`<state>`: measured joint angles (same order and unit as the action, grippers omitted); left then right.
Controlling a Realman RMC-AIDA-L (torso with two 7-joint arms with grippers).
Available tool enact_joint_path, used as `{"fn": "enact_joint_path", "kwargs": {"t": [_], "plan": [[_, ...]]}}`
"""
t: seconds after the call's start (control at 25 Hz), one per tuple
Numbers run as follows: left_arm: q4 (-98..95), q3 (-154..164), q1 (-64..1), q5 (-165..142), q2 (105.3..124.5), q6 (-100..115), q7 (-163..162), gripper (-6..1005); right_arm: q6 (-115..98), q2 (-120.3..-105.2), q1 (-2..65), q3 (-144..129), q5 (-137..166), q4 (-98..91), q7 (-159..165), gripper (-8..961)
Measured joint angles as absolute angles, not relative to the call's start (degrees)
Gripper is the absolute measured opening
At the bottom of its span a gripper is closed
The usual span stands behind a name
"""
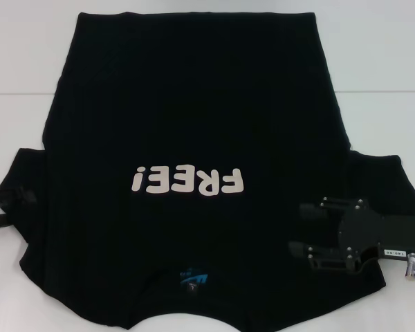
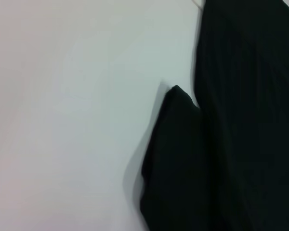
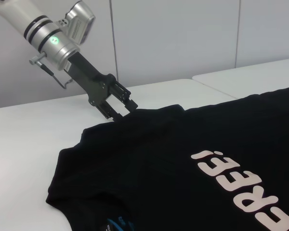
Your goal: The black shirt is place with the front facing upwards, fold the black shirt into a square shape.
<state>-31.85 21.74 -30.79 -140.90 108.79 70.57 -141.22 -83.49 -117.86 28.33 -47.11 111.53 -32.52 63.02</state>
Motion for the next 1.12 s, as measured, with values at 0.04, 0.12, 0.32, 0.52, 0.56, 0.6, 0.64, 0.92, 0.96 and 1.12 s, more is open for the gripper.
{"fn": "enact_joint_path", "kwargs": {"t": [0.04, 0.12, 0.32, 0.52, 0.56, 0.6, 0.64, 0.92, 0.96, 1.12], "plan": [[-31.81, 21.77, -30.85, -140.9, 108.8, 70.56, -141.21, 814, -83.49, -117.86, 28.31, -47.11, 111.53, -32.52, 63.02, 759], [-31.78, 21.82, -30.97, -140.9, 108.84, 70.56, -141.21, 814, -83.49, -117.85, 28.29, -47.11, 111.53, -32.52, 63.02, 759], [-31.72, 21.87, -31.05, -140.75, 108.88, 70.61, -141.12, 814, -83.49, -117.86, 28.26, -47.11, 111.53, -32.52, 63.02, 759], [-31.71, 21.9, -31.17, -140.53, 108.9, 70.81, -140.99, 814, -83.49, -117.86, 28.13, -47.11, 111.53, -32.52, 63.02, 759], [-31.71, 21.9, -31.18, -140.53, 108.9, 70.81, -140.98, 814, -83.49, -117.86, 28.13, -47.11, 111.53, -32.52, 63.02, 759], [-31.71, 21.87, -31.19, -140.52, 108.88, 70.78, -140.98, 813, -83.49, -117.86, 28.12, -47.11, 111.53, -32.52, 63.02, 759], [-31.71, 21.79, -31.19, -140.51, 108.84, 70.72, -140.98, 813, -83.49, -117.86, 28.12, -47.11, 111.53, -32.52, 63.02, 759], [-31.5, 21.89, -31.3, -140.63, 108.88, 70.7, -140.92, 813, -83.49, -117.86, 28.12, -47.11, 111.53, -32.52, 63.02, 759], [-31.35, 21.89, -31.39, -140.57, 108.89, 70.85, -140.87, 813, -83.49, -117.86, 28.12, -47.11, 111.53, -32.52, 63.02, 759], [-30.92, 21.7, -31.96, -140.41, 108.89, 71.62, -140.33, 813, -83.49, -117.86, 28.17, -47.11, 111.53, -32.52, 63.02, 759]]}}
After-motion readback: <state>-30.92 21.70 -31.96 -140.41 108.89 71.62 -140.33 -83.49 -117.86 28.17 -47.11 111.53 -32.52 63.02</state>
